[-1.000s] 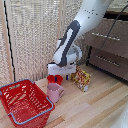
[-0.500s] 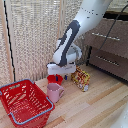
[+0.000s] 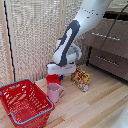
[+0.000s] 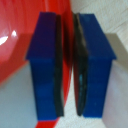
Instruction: Transport the gripper mindfully toward the orange-red bowl and clasp it to elevate with ease. Ensure your robot's arm aligns efficiently with the top drawer's opening. Carefully slide the orange-red bowl into the designated spot with precision. After confirmation, withdraw the gripper gently. Close the drawer smoothly by transitioning the gripper to its handle.
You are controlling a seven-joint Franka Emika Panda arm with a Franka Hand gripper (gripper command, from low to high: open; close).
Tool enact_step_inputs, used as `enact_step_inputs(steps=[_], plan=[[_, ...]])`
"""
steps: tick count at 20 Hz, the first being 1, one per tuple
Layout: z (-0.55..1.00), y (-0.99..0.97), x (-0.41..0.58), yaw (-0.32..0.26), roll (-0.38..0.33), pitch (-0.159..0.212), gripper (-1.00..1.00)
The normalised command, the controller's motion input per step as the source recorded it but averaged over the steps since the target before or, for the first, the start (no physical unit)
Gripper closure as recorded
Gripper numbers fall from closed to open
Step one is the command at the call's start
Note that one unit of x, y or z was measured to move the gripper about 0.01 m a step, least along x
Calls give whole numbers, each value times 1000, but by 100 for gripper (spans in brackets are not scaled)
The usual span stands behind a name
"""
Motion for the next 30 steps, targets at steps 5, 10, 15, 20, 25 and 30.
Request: enact_step_inputs(steps=[5, 10, 15, 20, 25, 30], plan=[[70, -30, 0, -5, 8, 0, 100], [845, -3, 28, -15, 1, -17, 100], [1000, 0, 102, -8, 0, -44, 100], [983, 0, 39, 0, 0, -46, 100], [901, 0, 0, 0, -2, -5, 100], [889, 0, -8, 0, 0, 0, 100]])
